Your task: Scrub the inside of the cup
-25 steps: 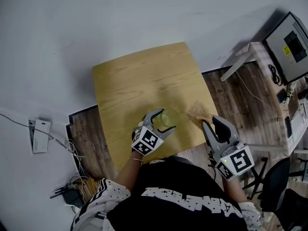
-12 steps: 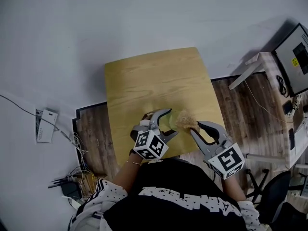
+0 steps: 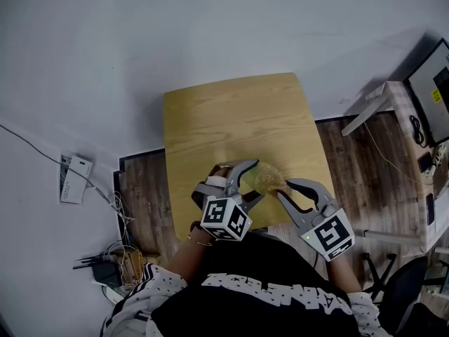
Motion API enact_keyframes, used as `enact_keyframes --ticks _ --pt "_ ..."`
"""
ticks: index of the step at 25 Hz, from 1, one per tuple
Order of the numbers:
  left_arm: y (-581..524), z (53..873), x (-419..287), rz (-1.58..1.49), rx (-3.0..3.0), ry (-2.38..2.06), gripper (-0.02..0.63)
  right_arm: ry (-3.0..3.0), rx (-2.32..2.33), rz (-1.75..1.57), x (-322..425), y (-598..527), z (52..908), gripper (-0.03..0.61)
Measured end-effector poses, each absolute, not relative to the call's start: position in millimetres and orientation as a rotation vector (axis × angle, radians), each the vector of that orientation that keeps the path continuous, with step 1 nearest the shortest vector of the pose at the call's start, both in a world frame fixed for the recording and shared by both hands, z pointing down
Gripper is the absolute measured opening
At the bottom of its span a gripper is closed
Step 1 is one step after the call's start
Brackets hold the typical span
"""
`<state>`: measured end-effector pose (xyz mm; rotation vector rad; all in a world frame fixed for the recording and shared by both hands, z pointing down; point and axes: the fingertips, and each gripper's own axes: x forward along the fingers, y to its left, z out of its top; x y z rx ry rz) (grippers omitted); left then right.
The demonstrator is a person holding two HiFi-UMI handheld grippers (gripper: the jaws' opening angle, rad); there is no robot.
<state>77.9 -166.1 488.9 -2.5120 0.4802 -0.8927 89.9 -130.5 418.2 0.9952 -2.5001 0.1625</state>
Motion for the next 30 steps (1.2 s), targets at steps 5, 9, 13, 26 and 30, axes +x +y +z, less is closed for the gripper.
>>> enact_keyframes --ticks 5,9,13,26,30 --pt "-156.0 480.9 84.9 -0.873 -2.493 0.448 0.364 -2.508 0.955 0.156 85.5 -131.5 424.2 0.098" --pt "-148.9 471.8 90.1 -0.855 -2.475 0.433 0.364 -2.502 0.956 0.16 84.4 -131.9 428.5 0.098" --pt "-148.0 466.1 90.1 -0.855 -2.454 0.443 0.364 -2.497 0.973 0.182 80.0 -136.5 431.3 0.098" --pt "-148.8 463.8 76.1 -0.949 -2.285 0.475 0.364 -2.545 0.986 0.353 51.1 -150.1 443.8 0.089" --pt "-153.4 463.3 67.3 -0.976 -2.244 0.505 0.364 -2.59 0.987 0.514 42.2 -154.8 446.3 0.087"
